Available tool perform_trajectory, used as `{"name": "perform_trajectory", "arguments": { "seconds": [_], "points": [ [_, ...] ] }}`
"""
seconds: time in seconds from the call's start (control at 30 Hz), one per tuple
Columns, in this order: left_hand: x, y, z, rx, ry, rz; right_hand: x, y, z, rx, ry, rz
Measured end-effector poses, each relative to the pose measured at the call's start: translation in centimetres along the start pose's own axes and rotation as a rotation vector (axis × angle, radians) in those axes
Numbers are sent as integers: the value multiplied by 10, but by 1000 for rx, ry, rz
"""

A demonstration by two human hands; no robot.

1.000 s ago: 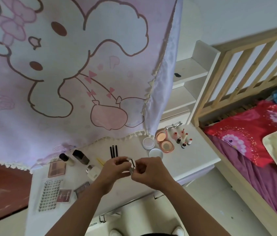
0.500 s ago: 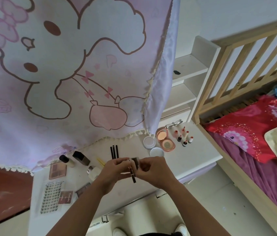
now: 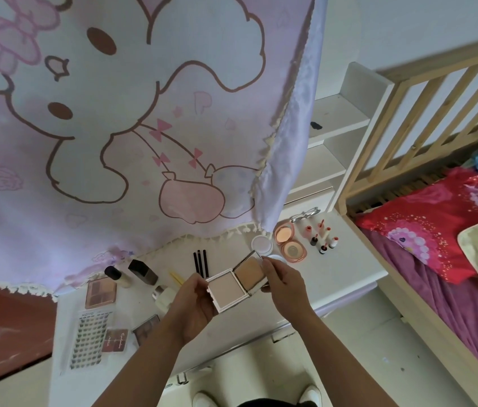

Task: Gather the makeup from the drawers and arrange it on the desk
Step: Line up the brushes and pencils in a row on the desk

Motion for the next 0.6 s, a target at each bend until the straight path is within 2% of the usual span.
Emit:
{"name": "perform_trajectory", "arguments": {
  "seconds": [0.13, 0.3, 0.5, 0.6],
  "points": [
    [3, 5, -3, -23, -57, -61, 2, 7, 12, 73, 2, -7],
    [-2, 4, 9, 17, 226, -13, 11, 18, 11, 137, -20, -35],
    [-17, 7, 17, 6, 161, -26, 38, 23, 24, 376, 332, -42],
    [-23, 15, 17, 11, 150, -34, 46, 14, 33, 454, 349, 10]
  ]
}}
Point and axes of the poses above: each hand's wrist, its own y-axis towards the middle knuckle, its own x-axis out of the palm, z = x × y, the point moved 10 cm from there along y, towards the middle knuckle, and after that the axes turned 5 degrees about -y, right-handed, at the moved point
